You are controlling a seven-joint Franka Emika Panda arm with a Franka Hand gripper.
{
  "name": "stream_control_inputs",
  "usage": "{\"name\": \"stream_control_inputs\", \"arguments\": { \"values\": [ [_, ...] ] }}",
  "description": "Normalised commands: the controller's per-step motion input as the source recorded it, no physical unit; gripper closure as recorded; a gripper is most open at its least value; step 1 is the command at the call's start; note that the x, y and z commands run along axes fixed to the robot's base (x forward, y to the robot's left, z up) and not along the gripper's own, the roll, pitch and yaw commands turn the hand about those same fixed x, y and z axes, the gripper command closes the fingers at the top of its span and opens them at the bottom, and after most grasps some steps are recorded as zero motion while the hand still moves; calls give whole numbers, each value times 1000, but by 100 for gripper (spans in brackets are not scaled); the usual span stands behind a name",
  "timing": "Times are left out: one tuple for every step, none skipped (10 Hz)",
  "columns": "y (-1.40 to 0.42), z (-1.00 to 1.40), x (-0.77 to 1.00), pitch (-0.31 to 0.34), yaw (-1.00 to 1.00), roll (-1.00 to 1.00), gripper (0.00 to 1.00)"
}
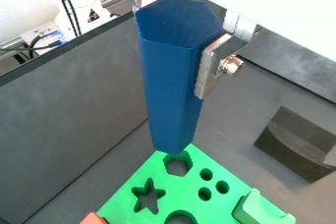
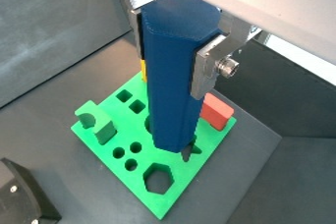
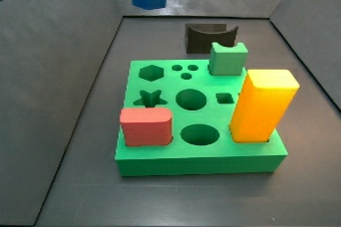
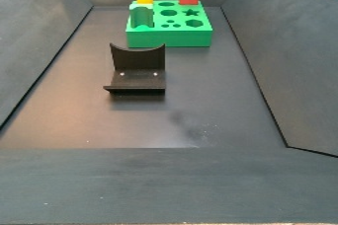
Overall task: Pick up the hexagon object. Move up. Move to above the board. Insert the hexagon object.
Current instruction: Insert the hexagon object.
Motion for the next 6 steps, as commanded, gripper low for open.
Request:
{"name": "stream_control_inputs", "arguments": {
  "values": [
    [117,-60,-154,0,0,0,100],
    [74,-166,-40,-23,0,13,100],
    [0,-337,-31,-89,0,76,100],
    [0,-506,0,-131,0,57,100],
    [29,-540,0,-131,0,30,100],
    [66,-554,0,-153,0,59,100]
  ]
}}
